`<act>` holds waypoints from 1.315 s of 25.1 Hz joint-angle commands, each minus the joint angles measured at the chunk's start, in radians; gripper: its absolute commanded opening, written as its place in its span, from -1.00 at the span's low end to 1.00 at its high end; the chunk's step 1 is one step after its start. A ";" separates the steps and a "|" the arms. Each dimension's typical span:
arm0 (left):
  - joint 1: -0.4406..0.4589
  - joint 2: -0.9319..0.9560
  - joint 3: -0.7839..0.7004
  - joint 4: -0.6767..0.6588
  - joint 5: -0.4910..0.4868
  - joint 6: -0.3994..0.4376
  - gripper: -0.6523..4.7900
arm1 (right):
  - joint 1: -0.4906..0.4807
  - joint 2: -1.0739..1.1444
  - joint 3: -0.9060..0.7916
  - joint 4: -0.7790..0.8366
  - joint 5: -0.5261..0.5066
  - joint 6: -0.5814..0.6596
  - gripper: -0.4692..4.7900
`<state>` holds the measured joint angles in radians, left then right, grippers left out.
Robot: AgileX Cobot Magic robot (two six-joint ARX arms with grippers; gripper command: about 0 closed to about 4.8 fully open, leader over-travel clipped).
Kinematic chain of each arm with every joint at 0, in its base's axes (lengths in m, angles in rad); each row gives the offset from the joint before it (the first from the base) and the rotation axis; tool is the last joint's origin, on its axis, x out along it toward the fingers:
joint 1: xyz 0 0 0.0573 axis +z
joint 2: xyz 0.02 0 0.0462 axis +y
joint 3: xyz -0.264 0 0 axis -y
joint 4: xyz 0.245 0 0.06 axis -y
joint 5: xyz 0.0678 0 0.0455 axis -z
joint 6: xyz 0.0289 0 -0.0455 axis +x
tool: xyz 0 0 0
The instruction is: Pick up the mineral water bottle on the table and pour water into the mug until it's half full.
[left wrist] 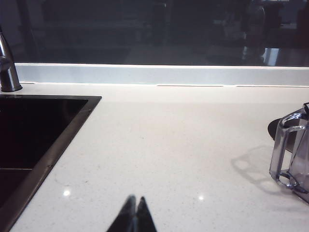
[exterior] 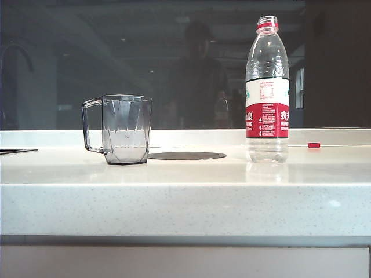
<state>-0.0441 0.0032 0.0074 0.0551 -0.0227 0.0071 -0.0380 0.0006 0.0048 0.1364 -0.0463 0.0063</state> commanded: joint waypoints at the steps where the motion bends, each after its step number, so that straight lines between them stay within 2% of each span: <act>1: 0.000 0.000 0.003 0.006 0.001 0.004 -0.77 | 0.000 -0.002 -0.003 0.017 -0.001 -0.004 -0.85; 6: 0.000 0.000 0.003 0.006 0.001 0.004 -0.77 | 0.000 -0.002 -0.003 0.017 -0.007 -0.001 -0.85; 8: 0.000 0.000 0.003 0.006 0.001 0.003 -0.77 | 0.000 -0.002 -0.003 0.020 -0.071 0.070 -0.85; 12: 0.000 0.000 0.003 0.006 0.001 0.003 -0.77 | 0.001 -0.002 -0.003 0.032 -0.152 0.306 -0.86; 16: 0.000 0.000 0.003 0.010 0.001 0.002 -0.77 | 0.010 0.004 -0.002 0.055 -0.184 0.352 -0.86; 20: 0.000 0.000 0.003 0.010 0.002 0.000 -0.77 | 0.083 0.047 0.001 0.096 -0.182 0.368 -0.86; 23: 0.000 0.000 0.003 0.010 0.002 0.000 -0.77 | 0.182 0.121 0.008 0.123 -0.147 0.367 -0.86; 28: 0.000 0.000 0.003 0.011 0.008 -0.005 -0.77 | 0.380 0.312 0.059 0.168 0.043 0.282 -0.86; 30: 0.000 0.000 0.003 0.024 0.039 -0.045 -0.78 | 0.448 0.400 0.084 0.227 0.104 0.220 -0.86; 31: 0.000 0.000 0.003 0.048 0.083 -0.080 -0.78 | 0.489 0.472 0.102 0.283 0.142 0.183 -0.82; 33: 0.000 0.001 0.003 0.086 0.145 -0.097 -0.78 | 0.525 0.568 0.124 0.353 0.200 0.167 -0.62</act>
<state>-0.0441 0.0036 0.0071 0.0879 0.0628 -0.0647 0.4744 0.5297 0.1131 0.4080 0.0944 0.1982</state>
